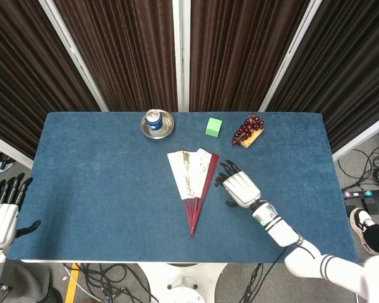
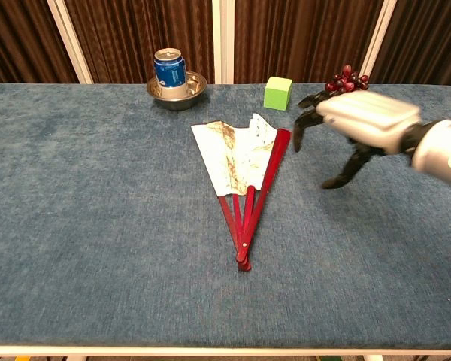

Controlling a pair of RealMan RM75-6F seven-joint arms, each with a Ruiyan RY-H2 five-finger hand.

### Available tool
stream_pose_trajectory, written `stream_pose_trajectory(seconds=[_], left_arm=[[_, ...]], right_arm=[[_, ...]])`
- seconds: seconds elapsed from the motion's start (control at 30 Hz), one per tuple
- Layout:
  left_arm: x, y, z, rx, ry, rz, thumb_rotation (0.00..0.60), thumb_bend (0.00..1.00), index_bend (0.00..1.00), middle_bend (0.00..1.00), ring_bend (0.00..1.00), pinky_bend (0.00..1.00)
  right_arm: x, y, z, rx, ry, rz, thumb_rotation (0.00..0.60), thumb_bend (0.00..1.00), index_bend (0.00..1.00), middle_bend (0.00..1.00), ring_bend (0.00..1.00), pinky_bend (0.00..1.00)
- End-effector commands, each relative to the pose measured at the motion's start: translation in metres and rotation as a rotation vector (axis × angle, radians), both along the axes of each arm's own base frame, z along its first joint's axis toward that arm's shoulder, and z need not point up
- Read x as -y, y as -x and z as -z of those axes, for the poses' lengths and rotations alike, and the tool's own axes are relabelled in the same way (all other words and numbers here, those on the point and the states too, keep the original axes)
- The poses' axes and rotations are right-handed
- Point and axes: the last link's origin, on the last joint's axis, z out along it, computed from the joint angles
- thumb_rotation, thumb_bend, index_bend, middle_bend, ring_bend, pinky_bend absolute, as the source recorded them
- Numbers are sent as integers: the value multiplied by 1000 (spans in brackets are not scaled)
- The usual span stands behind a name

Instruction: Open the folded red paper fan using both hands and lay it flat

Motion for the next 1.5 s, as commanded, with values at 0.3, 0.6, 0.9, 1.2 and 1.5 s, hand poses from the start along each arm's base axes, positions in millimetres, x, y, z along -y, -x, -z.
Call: stream_pose_trajectory(seconds=[0.3, 0.6, 0.9, 1.2, 1.5], left_arm=[[-1, 5, 2, 24, 12, -7, 600, 24, 101, 40, 6, 39], [-2, 8, 3, 45, 15, -10, 600, 24, 102, 40, 6, 40], [-5, 10, 4, 56, 19, -6, 600, 24, 101, 40, 6, 39], [-29, -8, 4, 105, 38, 125, 600, 23, 101, 40, 6, 39], [-77, -65, 29, 405, 222, 294, 600, 22, 108, 45, 7, 56]], right_arm=[[18, -18, 52, 12, 44, 1, 600, 104, 416, 325, 90, 80], [16, -21, 73, -3, 41, -25, 600, 127, 422, 334, 107, 80], [15, -23, 84, -30, 51, -87, 600, 427, 499, 395, 160, 75], [34, -41, 62, -130, 65, -322, 600, 873, 666, 507, 270, 133], [50, -79, -2, -60, 81, -479, 600, 929, 740, 565, 348, 207]])
